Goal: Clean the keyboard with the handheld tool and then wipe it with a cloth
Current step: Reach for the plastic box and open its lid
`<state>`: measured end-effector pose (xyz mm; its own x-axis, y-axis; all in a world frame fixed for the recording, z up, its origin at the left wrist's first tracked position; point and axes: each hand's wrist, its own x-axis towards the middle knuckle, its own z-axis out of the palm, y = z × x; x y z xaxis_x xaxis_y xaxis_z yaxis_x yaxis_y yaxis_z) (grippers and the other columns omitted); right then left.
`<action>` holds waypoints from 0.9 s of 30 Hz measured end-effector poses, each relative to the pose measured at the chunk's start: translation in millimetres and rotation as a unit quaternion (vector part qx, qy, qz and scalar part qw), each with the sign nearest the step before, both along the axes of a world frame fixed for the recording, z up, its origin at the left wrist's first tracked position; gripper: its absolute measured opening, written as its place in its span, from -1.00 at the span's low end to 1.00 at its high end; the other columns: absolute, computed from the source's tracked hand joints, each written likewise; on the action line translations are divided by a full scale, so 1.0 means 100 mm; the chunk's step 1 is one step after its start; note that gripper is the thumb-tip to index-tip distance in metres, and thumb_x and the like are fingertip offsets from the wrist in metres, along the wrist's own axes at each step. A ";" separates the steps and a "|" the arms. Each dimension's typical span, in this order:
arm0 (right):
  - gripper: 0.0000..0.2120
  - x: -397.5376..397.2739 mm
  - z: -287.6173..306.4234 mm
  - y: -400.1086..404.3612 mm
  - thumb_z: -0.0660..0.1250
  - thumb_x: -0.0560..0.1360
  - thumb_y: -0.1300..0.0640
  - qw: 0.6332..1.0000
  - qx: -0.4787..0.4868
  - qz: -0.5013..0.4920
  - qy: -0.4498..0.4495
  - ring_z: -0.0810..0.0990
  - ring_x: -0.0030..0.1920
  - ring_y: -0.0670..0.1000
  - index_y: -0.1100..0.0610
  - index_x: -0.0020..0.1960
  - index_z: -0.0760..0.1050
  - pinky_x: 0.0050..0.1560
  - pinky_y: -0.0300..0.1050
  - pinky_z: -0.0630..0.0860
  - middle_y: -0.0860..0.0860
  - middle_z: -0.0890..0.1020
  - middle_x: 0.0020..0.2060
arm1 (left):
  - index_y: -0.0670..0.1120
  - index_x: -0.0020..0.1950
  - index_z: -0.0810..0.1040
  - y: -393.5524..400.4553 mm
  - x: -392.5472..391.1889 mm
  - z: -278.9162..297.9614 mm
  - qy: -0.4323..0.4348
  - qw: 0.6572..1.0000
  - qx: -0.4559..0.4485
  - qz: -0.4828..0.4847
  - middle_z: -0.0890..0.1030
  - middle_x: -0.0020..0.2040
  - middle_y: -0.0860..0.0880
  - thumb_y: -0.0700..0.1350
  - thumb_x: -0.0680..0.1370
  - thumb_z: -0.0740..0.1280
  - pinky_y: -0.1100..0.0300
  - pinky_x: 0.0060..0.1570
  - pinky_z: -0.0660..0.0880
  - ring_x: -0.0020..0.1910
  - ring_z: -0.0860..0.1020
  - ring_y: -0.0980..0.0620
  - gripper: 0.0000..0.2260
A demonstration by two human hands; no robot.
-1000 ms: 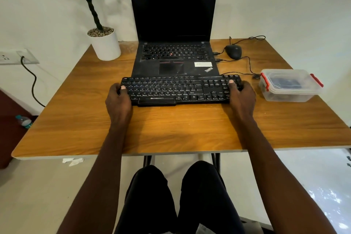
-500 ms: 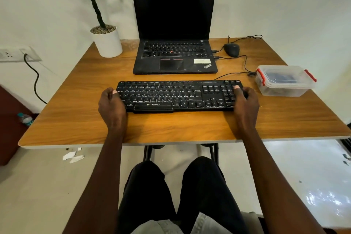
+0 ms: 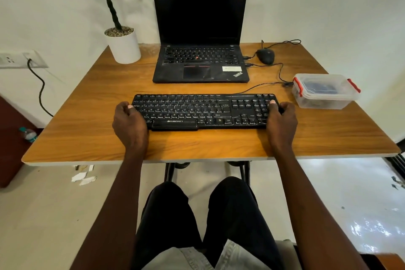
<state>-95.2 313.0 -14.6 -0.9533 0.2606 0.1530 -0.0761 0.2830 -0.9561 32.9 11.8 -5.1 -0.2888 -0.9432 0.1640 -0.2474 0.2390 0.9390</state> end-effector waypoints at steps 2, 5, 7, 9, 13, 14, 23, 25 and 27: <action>-0.67 -0.01 -0.01 -0.01 0.24 0.55 -0.09 1.000 0.005 -0.013 -0.005 0.59 -0.07 -0.03 0.12 0.18 0.43 -0.21 -0.12 0.54 0.05 0.57 0.00 | -0.15 0.36 0.47 0.01 0.00 0.00 -0.005 1.000 -0.005 -0.002 0.56 0.25 -0.13 -0.13 0.63 0.16 0.19 0.09 0.38 0.21 0.51 -0.08 -0.68; -0.45 -0.01 0.00 -0.01 0.21 0.42 -0.26 0.999 0.021 -0.045 -0.004 0.56 0.14 0.08 0.08 0.25 0.42 0.01 0.11 0.61 0.06 0.54 0.14 | -0.18 0.41 0.39 0.02 0.01 0.00 -0.011 0.999 -0.037 -0.002 0.47 0.36 -0.15 -0.10 0.62 0.17 0.07 0.27 0.36 0.34 0.42 -0.11 -0.62; -0.54 0.06 0.05 -0.04 0.27 0.49 -0.13 0.995 0.066 -0.052 0.054 0.47 0.24 0.06 0.12 0.27 0.42 0.12 0.11 0.56 0.09 0.51 0.20 | -0.19 0.39 0.40 0.08 -0.02 0.01 0.010 0.994 -0.113 -0.001 0.43 0.38 -0.17 -0.08 0.59 0.20 0.04 0.37 0.31 0.40 0.35 -0.11 -0.62; -0.68 0.11 0.11 -0.10 0.29 0.55 0.04 0.983 0.118 -0.015 0.143 0.42 0.24 0.00 0.16 0.25 0.44 0.18 -0.03 0.50 0.11 0.52 0.20 | -0.18 0.35 0.43 0.25 -0.10 0.06 0.062 0.985 -0.161 -0.013 0.42 0.37 -0.16 -0.09 0.58 0.22 0.16 0.38 0.29 0.40 0.33 -0.07 -0.64; -0.78 -0.02 0.34 -0.18 0.26 0.57 0.17 0.957 0.171 0.076 0.223 0.48 0.12 -0.05 0.20 0.19 0.52 0.09 -0.42 0.36 0.10 0.60 0.09 | -0.11 0.32 0.44 0.88 -0.45 0.28 0.156 0.973 -0.133 -0.108 0.47 0.29 -0.08 -0.09 0.58 0.25 0.28 0.27 0.36 0.30 0.42 0.01 -0.69; -0.79 -0.11 0.42 -0.16 0.25 0.57 0.18 0.952 0.180 0.083 0.235 0.50 0.09 -0.03 0.20 0.15 0.54 0.08 -0.33 0.41 0.09 0.61 0.05 | -0.10 0.31 0.44 1.05 -0.56 0.33 0.168 0.968 -0.129 -0.137 0.48 0.26 -0.07 -0.09 0.59 0.25 0.21 0.24 0.41 0.26 0.44 0.03 -0.70; -0.74 -1.04 0.79 1.21 0.18 0.54 0.14 0.965 0.205 -0.055 0.152 0.58 0.03 0.06 0.20 0.08 0.60 0.03 -0.20 0.40 0.11 0.65 0.00 | -0.10 0.22 0.48 2.39 -1.51 0.68 0.134 0.917 -0.087 -0.364 0.56 0.00 -0.01 -0.11 0.59 0.26 0.16 -0.13 0.53 -0.07 0.52 0.07 -0.79; -0.74 -1.16 0.73 1.54 0.18 0.55 0.14 0.966 0.218 -0.082 0.111 0.58 0.06 0.07 0.19 0.09 0.60 0.03 -0.21 0.40 0.11 0.64 0.03 | -0.10 0.20 0.49 2.60 -1.72 0.68 0.084 0.915 -0.083 -0.385 0.56 -0.01 -0.02 -0.10 0.57 0.27 0.13 -0.12 0.47 -0.06 0.51 0.03 -0.79; -0.73 -1.25 0.65 1.77 0.21 0.56 0.10 0.969 0.218 -0.092 0.063 0.56 0.12 0.10 0.19 0.13 0.59 0.09 -0.18 0.38 0.14 0.61 0.10 | -0.08 0.22 0.48 2.77 -1.90 0.65 0.027 0.914 -0.078 -0.398 0.56 0.02 -0.02 -0.04 0.57 0.28 0.12 -0.08 0.46 0.00 0.53 -0.01 -0.75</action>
